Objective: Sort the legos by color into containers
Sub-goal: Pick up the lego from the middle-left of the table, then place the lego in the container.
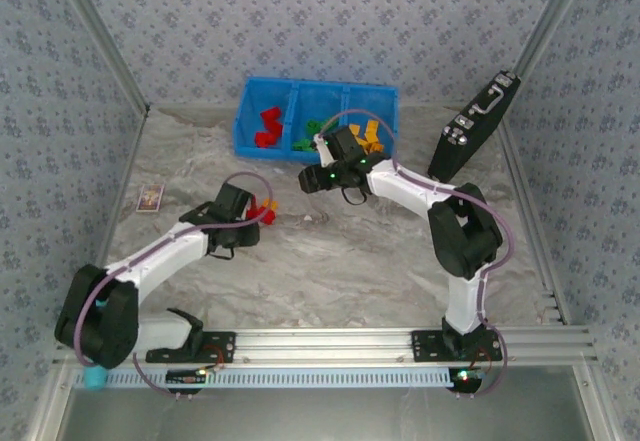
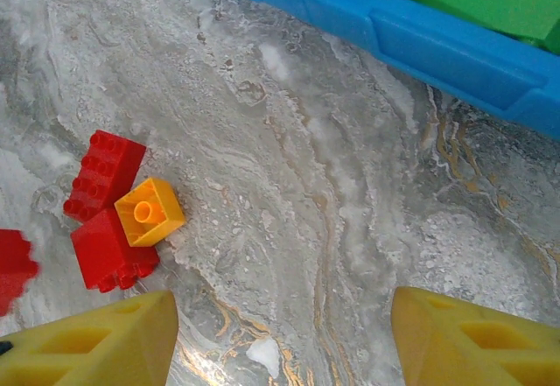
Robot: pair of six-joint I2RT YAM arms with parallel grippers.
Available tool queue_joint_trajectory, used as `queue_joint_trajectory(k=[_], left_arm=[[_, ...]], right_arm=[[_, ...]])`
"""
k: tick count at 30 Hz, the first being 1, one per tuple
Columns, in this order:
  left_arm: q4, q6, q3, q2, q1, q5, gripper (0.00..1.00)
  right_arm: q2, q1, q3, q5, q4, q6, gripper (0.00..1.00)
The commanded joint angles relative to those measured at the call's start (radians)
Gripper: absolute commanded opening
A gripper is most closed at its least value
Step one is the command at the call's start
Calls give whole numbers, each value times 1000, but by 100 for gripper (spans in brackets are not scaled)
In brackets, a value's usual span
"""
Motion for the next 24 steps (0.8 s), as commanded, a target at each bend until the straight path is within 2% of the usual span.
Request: queue_joint_trajectory(k=[1,5,8,12,16,18,21,24], left_arm=[[-67,-6,87,-68,-5,-35,30],[-30,47,202,-61,15,-105,30],[30,102,312,18,48,-119,30],[126,157,467,182,110,-104,30],[190,158,639,374,158,-35,29],[186,169,739,484,165,-11,29],[185,168,848,625,170,7,29],[192,150,945,744,178,38,29]], right_arm=[[-40,-4,-19,-12,11,-21,67],[-45,4,-64,-53,32,-11,67],[-36,28,-92,-74,51,-4,67],[-11,74,-78,-73,63,-18,67],[42,95,-16,-74,59,29,68],[70,102,15,-35,55,107,73],[123,112,82,-43,34,209,77],[162,137,127,-39,22,288,78]])
